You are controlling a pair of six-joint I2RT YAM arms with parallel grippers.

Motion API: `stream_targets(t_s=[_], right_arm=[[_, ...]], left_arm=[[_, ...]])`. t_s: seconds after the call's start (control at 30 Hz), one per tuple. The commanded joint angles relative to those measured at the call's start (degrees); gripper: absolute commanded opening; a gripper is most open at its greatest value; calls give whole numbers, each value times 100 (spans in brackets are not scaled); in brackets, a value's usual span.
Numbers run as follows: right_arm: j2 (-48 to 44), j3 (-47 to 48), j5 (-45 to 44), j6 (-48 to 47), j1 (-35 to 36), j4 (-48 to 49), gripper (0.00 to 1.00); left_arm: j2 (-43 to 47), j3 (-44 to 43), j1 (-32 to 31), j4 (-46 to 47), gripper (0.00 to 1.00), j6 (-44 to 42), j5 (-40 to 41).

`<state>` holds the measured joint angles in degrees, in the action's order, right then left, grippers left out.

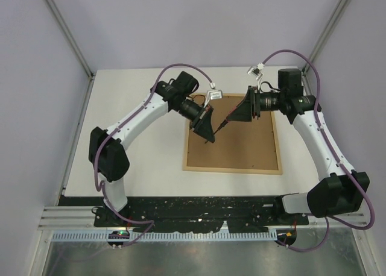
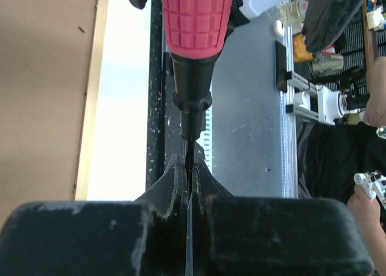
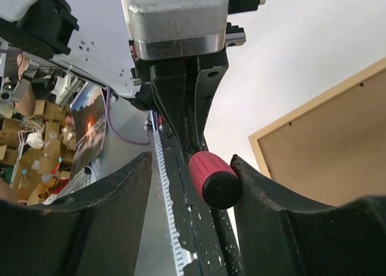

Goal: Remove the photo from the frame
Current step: Adjust the screwdriver.

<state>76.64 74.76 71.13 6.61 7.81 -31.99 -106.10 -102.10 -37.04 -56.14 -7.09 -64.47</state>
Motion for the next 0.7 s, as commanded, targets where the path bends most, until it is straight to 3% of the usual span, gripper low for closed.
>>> stream_targets(t_s=[0.0, 0.27, 0.53, 0.67], right_arm=[[79, 451, -73, -1302, 264, -1353, 59], [351, 469, -451, -1812, 827, -1828, 56], [492, 417, -610, -2129, 1187, -2048, 42], [536, 460, -566, -2313, 1249, -2250, 43]], left_arm=[[-59, -143, -58, -1109, 0, -855, 127], [-165, -433, -251, -1505, 0, -1084, 110], [-174, -380, -269, -1532, 0, -1101, -13], [-183, -380, -260, -1523, 0, -1101, -22]])
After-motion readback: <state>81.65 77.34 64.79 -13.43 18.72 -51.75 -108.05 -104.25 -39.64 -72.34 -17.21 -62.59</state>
